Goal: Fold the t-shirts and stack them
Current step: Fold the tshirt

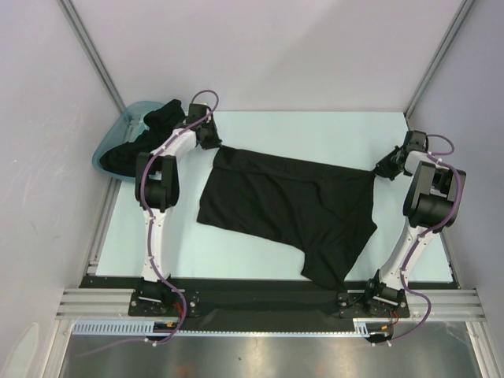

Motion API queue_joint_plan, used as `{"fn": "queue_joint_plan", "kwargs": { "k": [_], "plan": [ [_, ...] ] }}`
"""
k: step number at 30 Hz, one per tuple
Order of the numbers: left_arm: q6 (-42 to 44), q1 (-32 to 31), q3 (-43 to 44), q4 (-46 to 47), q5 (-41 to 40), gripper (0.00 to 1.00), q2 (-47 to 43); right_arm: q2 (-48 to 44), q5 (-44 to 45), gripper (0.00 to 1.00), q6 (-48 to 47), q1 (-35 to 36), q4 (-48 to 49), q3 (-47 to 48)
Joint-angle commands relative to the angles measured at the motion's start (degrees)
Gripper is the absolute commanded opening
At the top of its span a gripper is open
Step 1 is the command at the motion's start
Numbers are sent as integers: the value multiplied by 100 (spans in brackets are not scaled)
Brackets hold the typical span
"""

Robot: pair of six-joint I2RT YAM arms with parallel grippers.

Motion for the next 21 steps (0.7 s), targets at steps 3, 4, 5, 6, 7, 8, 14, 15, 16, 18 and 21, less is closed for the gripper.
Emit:
{"fn": "queue_joint_plan", "kwargs": {
  "k": [3, 4, 5, 6, 7, 8, 14, 15, 16, 18, 21],
  "plan": [
    [76, -13, 44, 48, -65, 0, -64, -165, 51, 0, -142, -107, 148, 541],
    [67, -4, 35, 40, -65, 0, -64, -122, 25, 0, -159, -107, 96, 611],
    [58, -12, 8, 31, -56, 0, -82, -17, -10, 0, -186, -116, 52, 690],
    [50, -4, -88, 83, -13, 0, -134, 63, -37, 0, -203, -116, -1, 761],
    [32, -12, -132, 101, -12, 1, -161, 116, -54, 0, -256, -125, -71, 883],
    [23, -21, -185, 127, -30, 4, -204, 247, -72, 0, -291, -134, -107, 937],
    [76, -21, -563, 93, -91, 28, -609, 512, -143, 9, -546, -151, -493, 1394],
    [93, -21, -641, 66, -135, 33, -696, 442, -73, 11, -572, -160, -511, 1403],
    [102, -21, -712, 57, -214, 41, -871, 424, 6, 15, -607, -160, -668, 1516],
    [137, -21, -948, 57, -337, 69, -1092, 371, 253, 23, -678, -160, -1027, 1657],
    [199, -30, -1125, -118, -583, 79, -1478, 257, 516, 32, -818, -134, -1520, 1860]
  ]
}}
